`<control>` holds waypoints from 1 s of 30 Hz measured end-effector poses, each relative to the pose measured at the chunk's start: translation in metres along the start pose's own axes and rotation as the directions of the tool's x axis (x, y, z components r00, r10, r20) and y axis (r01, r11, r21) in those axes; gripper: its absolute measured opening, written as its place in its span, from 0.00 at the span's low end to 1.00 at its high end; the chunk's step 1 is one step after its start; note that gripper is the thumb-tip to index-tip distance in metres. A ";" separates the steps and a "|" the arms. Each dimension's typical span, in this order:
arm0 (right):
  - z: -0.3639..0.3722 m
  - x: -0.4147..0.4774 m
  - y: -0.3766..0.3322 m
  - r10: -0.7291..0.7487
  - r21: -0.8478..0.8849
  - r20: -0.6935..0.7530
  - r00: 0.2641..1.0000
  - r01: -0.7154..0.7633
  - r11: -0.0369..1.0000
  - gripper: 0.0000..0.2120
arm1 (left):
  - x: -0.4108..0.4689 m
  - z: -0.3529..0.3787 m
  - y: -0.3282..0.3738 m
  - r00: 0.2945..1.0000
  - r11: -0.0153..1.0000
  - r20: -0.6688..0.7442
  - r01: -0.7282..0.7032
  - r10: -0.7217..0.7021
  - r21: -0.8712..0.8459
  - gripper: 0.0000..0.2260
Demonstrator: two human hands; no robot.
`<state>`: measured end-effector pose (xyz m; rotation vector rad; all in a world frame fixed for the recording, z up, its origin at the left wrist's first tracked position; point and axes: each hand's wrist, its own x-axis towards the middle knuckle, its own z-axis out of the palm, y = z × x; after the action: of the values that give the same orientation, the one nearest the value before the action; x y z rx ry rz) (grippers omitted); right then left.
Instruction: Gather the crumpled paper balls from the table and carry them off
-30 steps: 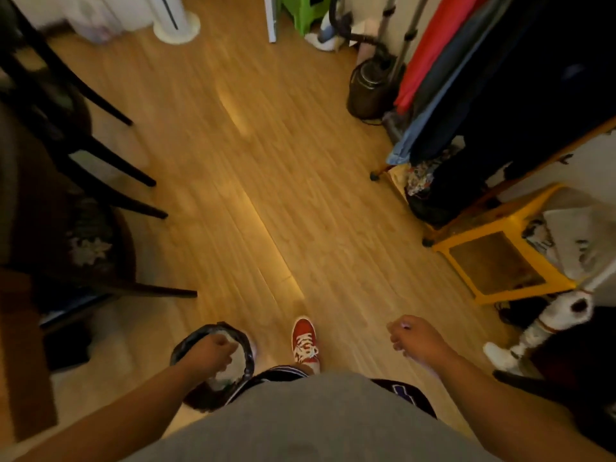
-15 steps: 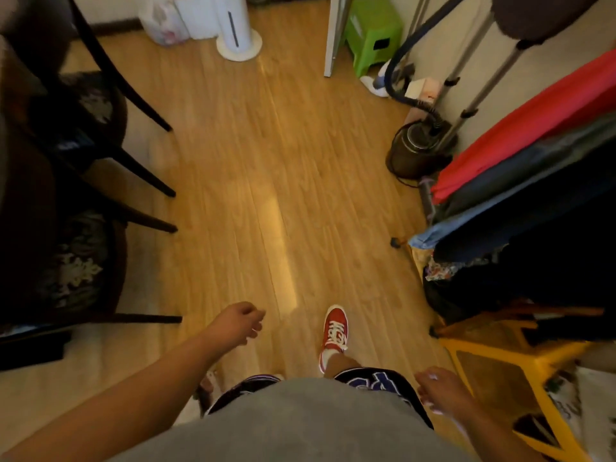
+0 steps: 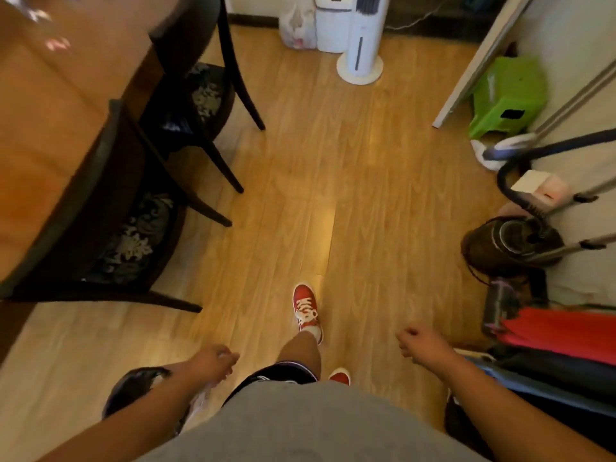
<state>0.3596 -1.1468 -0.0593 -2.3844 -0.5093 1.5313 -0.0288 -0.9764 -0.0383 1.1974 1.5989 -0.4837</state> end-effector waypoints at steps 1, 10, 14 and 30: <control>-0.005 0.014 -0.021 -0.028 -0.015 0.007 1.000 0.028 0.999 0.10 | 0.008 -0.005 0.003 1.000 1.000 -0.005 0.019 -0.019 -0.021 0.10; -0.065 0.080 -0.165 -0.047 -0.086 -0.015 0.999 0.045 0.995 0.08 | 0.069 -0.076 0.097 0.999 0.994 0.020 0.040 -0.038 -0.100 0.09; -0.102 0.102 -0.191 0.007 -0.101 -0.006 1.000 -0.007 0.995 0.10 | 0.082 -0.110 0.172 1.000 0.990 0.017 0.000 0.002 -0.138 0.11; -0.266 0.291 -0.327 0.071 -0.285 0.036 0.997 -0.057 0.957 0.11 | 0.183 -0.173 0.437 0.991 0.969 -0.059 -0.131 0.121 -0.211 0.12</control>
<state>0.6649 -0.7353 -0.0582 -2.6051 -0.7130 1.6417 0.2734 -0.5734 -0.0262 1.1430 1.5593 -0.1970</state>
